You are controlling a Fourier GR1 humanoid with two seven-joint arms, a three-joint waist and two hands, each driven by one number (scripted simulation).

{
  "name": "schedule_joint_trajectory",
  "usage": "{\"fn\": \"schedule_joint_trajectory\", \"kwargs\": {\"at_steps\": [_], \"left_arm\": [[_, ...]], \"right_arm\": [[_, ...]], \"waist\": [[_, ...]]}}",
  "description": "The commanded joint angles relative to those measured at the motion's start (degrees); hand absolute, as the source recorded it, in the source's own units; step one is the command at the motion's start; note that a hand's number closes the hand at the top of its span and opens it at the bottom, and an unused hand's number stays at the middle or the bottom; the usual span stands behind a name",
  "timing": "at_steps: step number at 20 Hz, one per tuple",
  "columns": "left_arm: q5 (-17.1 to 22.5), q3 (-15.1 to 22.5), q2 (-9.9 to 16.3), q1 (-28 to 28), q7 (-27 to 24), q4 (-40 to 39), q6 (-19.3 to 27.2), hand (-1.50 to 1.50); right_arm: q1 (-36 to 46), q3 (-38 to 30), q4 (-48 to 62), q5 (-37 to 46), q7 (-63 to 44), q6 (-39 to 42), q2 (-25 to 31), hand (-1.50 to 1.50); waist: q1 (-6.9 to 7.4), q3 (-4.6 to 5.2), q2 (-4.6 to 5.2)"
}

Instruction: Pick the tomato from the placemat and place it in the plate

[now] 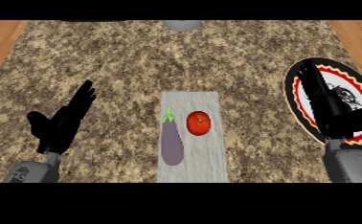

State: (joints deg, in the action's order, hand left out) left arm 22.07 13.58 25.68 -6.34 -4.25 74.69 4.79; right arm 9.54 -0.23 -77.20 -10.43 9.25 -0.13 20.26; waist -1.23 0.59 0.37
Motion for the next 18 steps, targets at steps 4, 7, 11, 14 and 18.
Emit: {"fn": "schedule_joint_trajectory", "kwargs": {"at_steps": [4,7,11,14,18], "left_arm": [[-0.1,0.6,-3.8,2.9,7.1,-0.1,4.3,0.00],[0.4,1.1,-4.7,2.6,6.7,-1.4,3.6,0.00],[-0.4,2.9,-7.3,1.5,12.6,3.1,7.8,0.00],[-2.1,3.1,-8.6,3.0,10.5,1.3,7.5,0.00],[-2.9,2.0,-9.4,6.2,9.7,1.6,6.0,0.00]], "right_arm": [[9.8,-5.3,-2.2,-6.4,-2.7,0.4,-1.5,1.50],[7.9,0.9,0.8,14.8,-3.2,-1.5,15.2,1.50],[5.6,-5.9,4.7,7.9,5.3,-21.8,-8.0,-1.50],[3.8,-7.2,5.6,3.1,13.7,-16.9,-10.9,-1.50],[-0.1,-2.6,-6.9,7.2,4.8,-16.2,-7.9,-1.50]], "waist": [[1.83,-0.62,-0.41],[2.19,0.91,0.50],[1.50,-0.74,-0.31],[1.28,-0.65,-0.28],[1.00,-0.56,-0.46]]}}
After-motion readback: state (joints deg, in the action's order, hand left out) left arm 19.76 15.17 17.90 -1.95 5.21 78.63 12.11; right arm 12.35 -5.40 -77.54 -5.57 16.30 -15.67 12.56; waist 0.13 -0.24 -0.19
